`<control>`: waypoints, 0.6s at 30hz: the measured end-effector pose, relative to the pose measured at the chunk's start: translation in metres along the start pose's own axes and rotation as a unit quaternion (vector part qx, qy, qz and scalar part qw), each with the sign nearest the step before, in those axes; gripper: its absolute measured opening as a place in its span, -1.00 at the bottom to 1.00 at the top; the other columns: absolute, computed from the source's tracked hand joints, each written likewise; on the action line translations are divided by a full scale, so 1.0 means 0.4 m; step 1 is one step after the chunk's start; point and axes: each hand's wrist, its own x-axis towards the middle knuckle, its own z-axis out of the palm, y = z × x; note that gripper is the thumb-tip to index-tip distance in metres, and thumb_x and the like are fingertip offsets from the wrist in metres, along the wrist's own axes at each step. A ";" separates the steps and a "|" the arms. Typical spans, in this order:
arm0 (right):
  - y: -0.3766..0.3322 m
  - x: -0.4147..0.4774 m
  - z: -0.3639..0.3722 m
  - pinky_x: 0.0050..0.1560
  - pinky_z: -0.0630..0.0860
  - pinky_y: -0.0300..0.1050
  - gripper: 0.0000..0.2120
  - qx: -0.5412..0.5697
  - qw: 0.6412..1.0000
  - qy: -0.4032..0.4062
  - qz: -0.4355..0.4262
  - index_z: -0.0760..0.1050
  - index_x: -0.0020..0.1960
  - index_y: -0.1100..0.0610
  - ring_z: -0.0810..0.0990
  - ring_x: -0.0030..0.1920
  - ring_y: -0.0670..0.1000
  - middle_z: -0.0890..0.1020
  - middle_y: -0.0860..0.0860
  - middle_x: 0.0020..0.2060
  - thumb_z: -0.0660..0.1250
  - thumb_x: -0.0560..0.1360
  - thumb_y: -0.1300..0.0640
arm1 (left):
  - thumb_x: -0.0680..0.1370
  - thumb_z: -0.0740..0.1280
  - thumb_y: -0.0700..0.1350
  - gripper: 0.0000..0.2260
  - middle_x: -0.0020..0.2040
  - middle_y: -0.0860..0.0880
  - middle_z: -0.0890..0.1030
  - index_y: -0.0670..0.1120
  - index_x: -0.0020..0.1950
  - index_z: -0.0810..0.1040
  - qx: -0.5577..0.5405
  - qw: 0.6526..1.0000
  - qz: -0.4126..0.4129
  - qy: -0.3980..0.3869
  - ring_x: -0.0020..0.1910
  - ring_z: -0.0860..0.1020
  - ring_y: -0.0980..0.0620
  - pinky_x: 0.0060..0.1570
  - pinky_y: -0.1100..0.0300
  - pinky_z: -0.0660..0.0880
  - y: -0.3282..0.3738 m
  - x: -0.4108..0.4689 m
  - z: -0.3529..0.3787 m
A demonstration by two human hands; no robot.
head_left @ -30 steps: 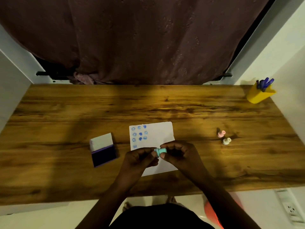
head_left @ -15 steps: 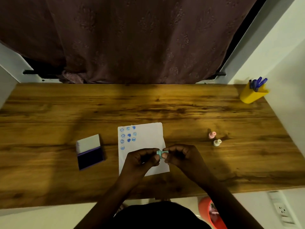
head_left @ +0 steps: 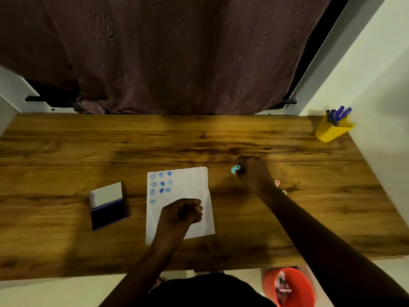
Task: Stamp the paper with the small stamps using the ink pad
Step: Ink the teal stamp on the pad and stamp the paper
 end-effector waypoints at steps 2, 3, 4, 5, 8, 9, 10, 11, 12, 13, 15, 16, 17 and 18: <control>0.006 0.023 0.007 0.05 0.63 0.01 -0.77 -0.010 1.000 -0.011 0.002 0.69 0.12 0.12 0.72 0.03 0.15 0.76 0.11 0.02 0.47 0.47 0.22 | 0.56 0.46 -0.32 -0.80 -0.02 -0.12 0.79 -0.02 -0.01 0.76 -0.013 1.000 -0.005 0.010 0.03 0.74 -0.21 0.13 -0.17 0.68 -0.004 -0.007 0.001; 0.008 0.031 0.009 0.03 0.63 -0.01 -0.76 -0.013 1.000 -0.015 0.003 0.69 0.13 0.12 0.71 0.04 0.15 0.75 0.11 0.02 0.47 0.47 0.22 | 0.56 0.46 -0.33 -0.80 -0.01 -0.14 0.79 -0.05 0.00 0.75 -0.017 1.000 -0.007 0.013 0.03 0.75 -0.21 0.13 -0.19 0.67 -0.004 -0.011 0.002; 0.010 0.036 0.012 0.02 0.63 -0.02 -0.75 -0.015 1.000 -0.018 0.005 0.68 0.14 0.12 0.71 0.04 0.15 0.75 0.11 0.02 0.47 0.47 0.23 | 0.56 0.46 -0.34 -0.81 -0.01 -0.15 0.79 -0.06 0.01 0.75 -0.018 1.000 -0.010 0.015 0.03 0.75 -0.21 0.14 -0.20 0.67 -0.004 -0.014 0.004; 0.013 0.041 0.014 0.02 0.64 -0.02 -0.75 -0.013 1.000 -0.021 0.008 0.68 0.15 0.12 0.71 0.04 0.15 0.75 0.12 0.02 0.46 0.47 0.23 | 0.56 0.45 -0.35 -0.82 -0.01 -0.16 0.78 -0.08 0.01 0.74 -0.019 1.000 -0.012 0.016 0.03 0.75 -0.21 0.15 -0.21 0.66 -0.004 -0.015 0.006; 0.019 0.044 0.016 0.08 0.65 0.05 -0.72 -0.007 0.999 -0.032 0.016 0.65 0.21 0.13 0.70 0.08 0.15 0.73 0.14 0.08 0.43 0.51 0.22 | 0.56 0.45 -0.35 -0.82 0.00 -0.19 0.78 -0.09 0.00 0.74 -0.021 0.999 -0.016 0.021 0.03 0.75 -0.23 0.16 -0.22 0.66 -0.003 -0.018 0.014; 0.019 0.042 0.015 0.11 0.64 0.05 -0.70 -0.011 0.999 -0.037 0.016 0.63 0.25 0.14 0.69 0.11 0.15 0.72 0.14 0.12 0.42 0.53 0.20 | 0.56 0.45 -0.35 -0.81 0.00 -0.19 0.78 -0.07 -0.01 0.75 -0.022 0.999 -0.016 0.023 0.03 0.75 -0.23 0.16 -0.22 0.66 -0.002 -0.018 0.018; 0.019 0.040 0.012 0.15 0.63 0.04 -0.67 -0.016 0.999 -0.042 0.016 0.60 0.30 0.14 0.68 0.14 0.15 0.70 0.14 0.15 0.42 0.54 0.19 | 0.56 0.45 -0.35 -0.80 -0.01 -0.19 0.78 -0.06 -0.02 0.75 -0.024 0.999 -0.017 0.023 0.03 0.74 -0.23 0.16 -0.21 0.66 -0.001 -0.017 0.022; 0.019 0.037 0.007 0.17 0.62 0.03 -0.65 -0.023 0.999 -0.044 0.014 0.58 0.33 0.15 0.67 0.17 0.16 0.69 0.15 0.18 0.42 0.54 0.17 | 0.56 0.44 -0.35 -0.79 -0.02 -0.18 0.78 -0.05 -0.03 0.75 -0.025 0.999 -0.018 0.020 0.03 0.74 -0.24 0.16 -0.21 0.66 -0.001 -0.016 0.026; 0.020 0.034 -0.001 0.15 0.61 0.01 -0.63 -0.030 0.999 -0.039 0.014 0.58 0.33 0.16 0.66 0.17 0.18 0.69 0.16 0.17 0.42 0.54 0.16 | 0.56 0.44 -0.35 -0.78 -0.02 -0.17 0.79 -0.04 -0.03 0.75 -0.024 0.999 -0.019 0.016 0.03 0.74 -0.24 0.16 -0.20 0.66 -0.001 -0.015 0.030; 0.021 0.030 -0.013 0.12 0.62 0.00 -0.64 -0.036 0.999 -0.029 0.015 0.59 0.31 0.17 0.67 0.15 0.19 0.70 0.17 0.14 0.44 0.53 0.15 | 0.57 0.44 -0.35 -0.78 -0.02 -0.16 0.79 -0.04 -0.03 0.75 -0.020 1.000 -0.020 0.011 0.03 0.74 -0.23 0.16 -0.19 0.66 -0.001 -0.013 0.033; 0.036 0.019 -0.049 0.08 0.64 0.02 -0.64 -0.038 0.999 -0.015 0.024 0.61 0.28 0.15 0.70 0.09 0.17 0.72 0.14 0.10 0.46 0.50 0.15 | 0.58 0.43 -0.34 -0.78 -0.02 -0.15 0.79 -0.03 -0.01 0.76 -0.009 1.000 -0.017 0.001 0.02 0.75 -0.20 0.16 -0.16 0.67 -0.003 -0.009 0.041; 0.050 0.010 -0.071 0.08 0.65 0.04 -0.64 -0.039 0.999 -0.012 0.029 0.62 0.27 0.13 0.71 0.07 0.15 0.73 0.11 0.09 0.47 0.49 0.14 | 0.58 0.43 -0.33 -0.78 -0.02 -0.14 0.79 -0.02 -0.01 0.76 -0.006 1.000 -0.015 -0.004 0.02 0.75 -0.19 0.15 -0.13 0.67 -0.004 -0.007 0.045; 0.069 -0.002 -0.093 0.08 0.66 0.06 -0.65 -0.048 0.998 -0.011 0.033 0.63 0.25 0.10 0.71 0.07 0.12 0.74 0.09 0.09 0.47 0.48 0.13 | 0.58 0.43 -0.32 -0.78 -0.03 -0.13 0.79 -0.01 -0.01 0.76 -0.005 1.000 -0.013 -0.009 0.01 0.76 -0.18 0.14 -0.11 0.68 -0.004 -0.006 0.049; 0.091 -0.014 -0.114 0.09 0.66 0.05 -0.66 -0.059 0.997 -0.013 0.036 0.65 0.24 0.07 0.72 0.07 0.10 0.74 0.06 0.10 0.47 0.47 0.12 | 0.59 0.44 -0.32 -0.77 -0.03 -0.12 0.79 0.01 -0.01 0.77 -0.004 1.000 -0.011 -0.013 0.01 0.76 -0.18 0.13 -0.08 0.68 -0.004 -0.005 0.053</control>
